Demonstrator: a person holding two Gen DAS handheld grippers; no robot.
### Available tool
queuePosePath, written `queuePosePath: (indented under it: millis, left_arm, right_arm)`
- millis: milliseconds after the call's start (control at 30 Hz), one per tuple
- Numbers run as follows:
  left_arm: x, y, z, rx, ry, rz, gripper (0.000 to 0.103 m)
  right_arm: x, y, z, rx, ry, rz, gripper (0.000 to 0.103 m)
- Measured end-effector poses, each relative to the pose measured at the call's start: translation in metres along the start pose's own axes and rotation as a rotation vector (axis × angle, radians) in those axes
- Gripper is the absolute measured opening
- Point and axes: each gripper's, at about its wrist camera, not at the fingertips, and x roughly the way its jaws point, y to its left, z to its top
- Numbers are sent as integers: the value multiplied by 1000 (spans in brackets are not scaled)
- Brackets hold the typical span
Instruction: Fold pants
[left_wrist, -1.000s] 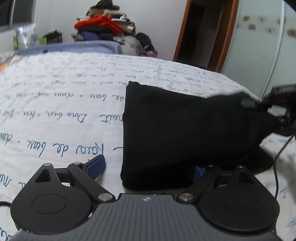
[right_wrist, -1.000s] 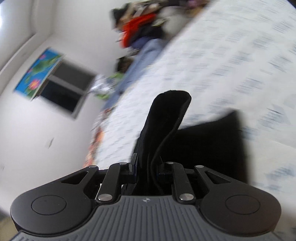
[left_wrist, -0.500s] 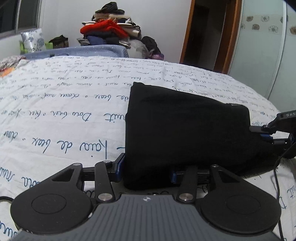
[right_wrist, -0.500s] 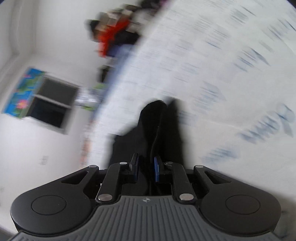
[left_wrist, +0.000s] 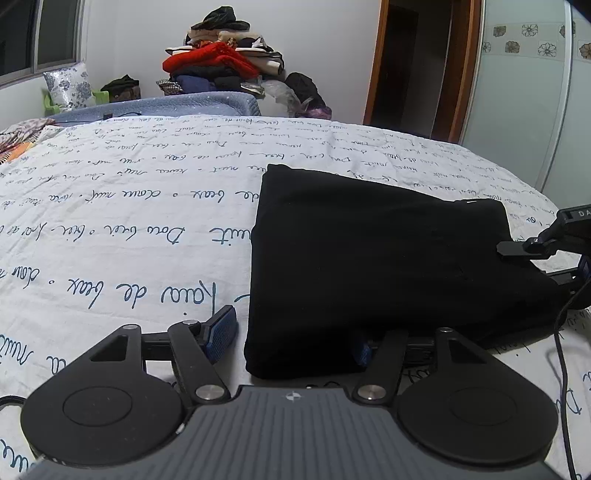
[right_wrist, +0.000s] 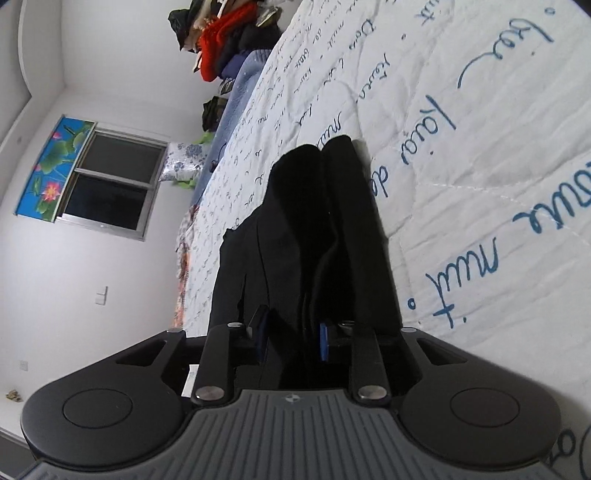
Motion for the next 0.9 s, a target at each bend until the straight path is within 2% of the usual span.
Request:
queuePosePath:
  millis: [100,133,200,300,400,467,500,600,633,700,767,900]
  left_arm:
    - [1,0,1,0,4,-2,66]
    - [1,0,1,-3,7,-2,66]
    - [0,-1,4,-4,20,-5,46]
    - [-5,-4,12,-31,51,-7,43]
    - [-1,-7,6,-18,40,5,47]
    - [-1,-11,1,4,11,9,52]
    - [-1,-13,-1,14,2,14,52]
    - [-1,-11,0,10,1,11,54]
    - [-1,-9,0,-1,2,4,55]
    - [-4,-3,2,-24,5,-11,64]
    - [-15,4,5,-38,10,-30,66]
    - [-49,16,12,-26,-20,-48,70]
  right_arm:
    - [0,1,-1,-29,3,-10,24]
    - [-1,4,-2,-47,0,-27,20]
    - [0,14,-1,-90,2,-50,16]
    - [-16,38,7,-155,-25,11,11]
    - [-23,50,18,-206,-18,-14,11]
    - [-11,31,19,-176,38,-95,11]
    - [-4,19,16,-164,56,-142,10]
    - [-8,-4,9,-81,5,-46,10]
    - [-9,-4,6,-84,-12,-42,10]
    - [-13,-4,1,-80,-39,-31,12]
    - [-22,-5,1,-42,-53,-37,14]
    - [-64,10,2,-63,-227,-53,18]
